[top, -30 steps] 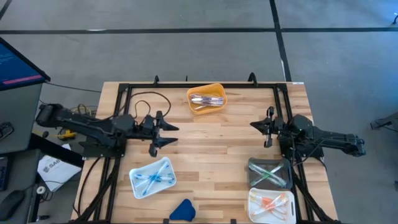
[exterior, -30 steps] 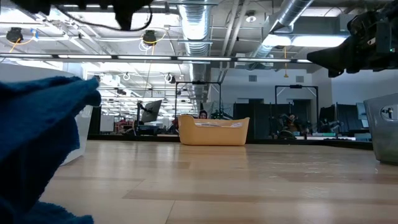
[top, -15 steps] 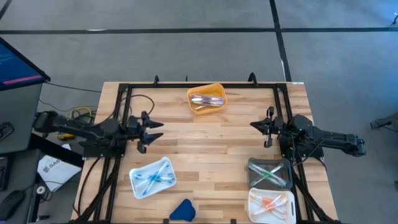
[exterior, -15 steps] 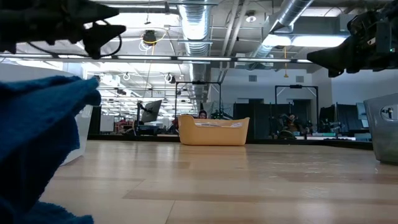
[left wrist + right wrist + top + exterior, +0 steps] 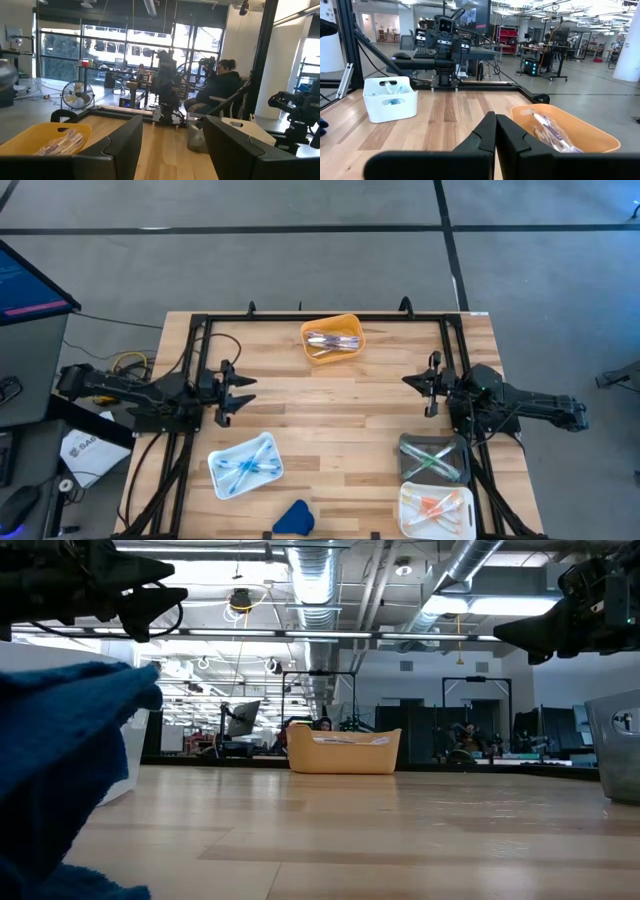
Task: Pick & Place Toothbrushes
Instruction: Return to Home Position
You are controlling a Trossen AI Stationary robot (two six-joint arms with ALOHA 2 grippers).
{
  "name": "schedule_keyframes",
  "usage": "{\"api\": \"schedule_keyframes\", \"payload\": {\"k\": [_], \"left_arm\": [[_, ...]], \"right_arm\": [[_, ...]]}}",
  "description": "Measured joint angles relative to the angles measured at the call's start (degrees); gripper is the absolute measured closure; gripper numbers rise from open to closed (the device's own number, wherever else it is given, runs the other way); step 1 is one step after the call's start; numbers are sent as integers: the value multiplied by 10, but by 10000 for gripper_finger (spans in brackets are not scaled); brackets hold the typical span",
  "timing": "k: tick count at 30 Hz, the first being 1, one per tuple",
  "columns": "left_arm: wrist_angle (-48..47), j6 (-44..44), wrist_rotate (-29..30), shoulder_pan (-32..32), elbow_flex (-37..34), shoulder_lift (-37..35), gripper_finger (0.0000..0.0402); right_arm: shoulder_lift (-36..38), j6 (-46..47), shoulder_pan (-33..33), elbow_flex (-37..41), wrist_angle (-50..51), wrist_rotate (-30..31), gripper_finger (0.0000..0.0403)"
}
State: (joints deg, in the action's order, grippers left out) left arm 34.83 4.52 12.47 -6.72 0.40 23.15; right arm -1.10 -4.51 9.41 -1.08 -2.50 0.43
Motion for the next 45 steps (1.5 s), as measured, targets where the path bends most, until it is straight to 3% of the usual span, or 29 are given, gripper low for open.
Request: {"api": "schedule_keyframes", "payload": {"k": [45], "left_arm": [[2, -23, 0, 0, 0, 10, 198]], "right_arm": [[0, 0, 0, 0, 0, 0, 403]]}}
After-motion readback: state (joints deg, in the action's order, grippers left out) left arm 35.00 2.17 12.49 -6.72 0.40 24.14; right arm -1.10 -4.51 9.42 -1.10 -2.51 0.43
